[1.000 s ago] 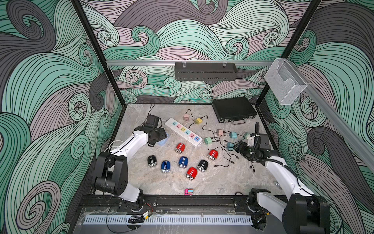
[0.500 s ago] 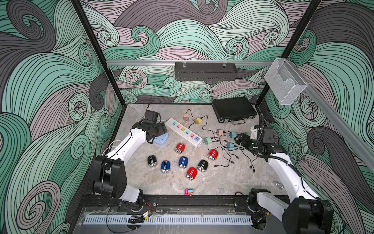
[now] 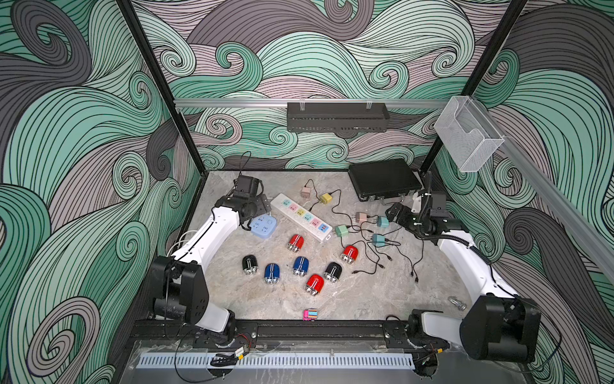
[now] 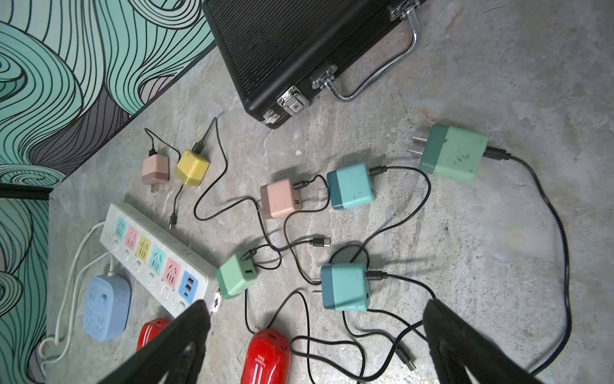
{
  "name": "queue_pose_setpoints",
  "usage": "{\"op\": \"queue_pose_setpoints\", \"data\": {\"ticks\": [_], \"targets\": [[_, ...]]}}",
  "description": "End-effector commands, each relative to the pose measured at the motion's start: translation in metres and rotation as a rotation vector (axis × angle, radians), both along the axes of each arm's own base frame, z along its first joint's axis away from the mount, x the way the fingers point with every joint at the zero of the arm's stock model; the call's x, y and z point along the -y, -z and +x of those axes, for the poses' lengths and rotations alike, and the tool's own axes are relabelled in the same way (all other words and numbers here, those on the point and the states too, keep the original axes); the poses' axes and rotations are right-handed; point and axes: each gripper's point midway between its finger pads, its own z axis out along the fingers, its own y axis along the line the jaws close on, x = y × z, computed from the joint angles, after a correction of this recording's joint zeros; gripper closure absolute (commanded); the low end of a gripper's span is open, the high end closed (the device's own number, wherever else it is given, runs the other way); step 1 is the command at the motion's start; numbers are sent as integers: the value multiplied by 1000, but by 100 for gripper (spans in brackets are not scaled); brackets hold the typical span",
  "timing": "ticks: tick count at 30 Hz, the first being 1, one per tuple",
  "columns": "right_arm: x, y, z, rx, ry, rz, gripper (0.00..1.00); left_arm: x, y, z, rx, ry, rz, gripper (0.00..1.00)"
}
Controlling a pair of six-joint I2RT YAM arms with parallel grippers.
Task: Unplug the electric shaver
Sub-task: Reset both arms
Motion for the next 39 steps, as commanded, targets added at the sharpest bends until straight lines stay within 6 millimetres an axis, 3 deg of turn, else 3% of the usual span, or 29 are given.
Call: {"op": "queue_pose_setpoints", "data": {"ticks": [1, 10, 15, 20, 25, 26, 30, 35, 39], "targets": [[10, -9, 17, 38, 36, -47, 0, -13, -7, 10, 6, -16, 57, 6], [25, -1, 32, 18, 82, -120, 0, -58, -12, 20, 79, -110, 152, 2], [21, 2, 39, 40, 57, -123, 1, -83, -4, 22, 114, -125, 73, 1], [15, 8, 39, 81, 27, -163, 0, -97, -4, 22, 220, -118, 123, 1], [6, 18, 42, 93, -11, -190, 0, -111, 5, 16, 199, -119, 218, 1], [5, 19, 42, 99, -19, -200, 1, -115, -4, 11, 230, -134, 229, 1], [2, 24, 38, 123, -37, -254, 1, -126, -6, -3, 280, -136, 257, 1], [2, 27, 34, 146, -42, -274, 0, -136, 12, -13, 231, -133, 317, 1], [3, 23, 34, 189, -48, -298, 0, -137, 33, -9, 250, -126, 292, 1]]}}
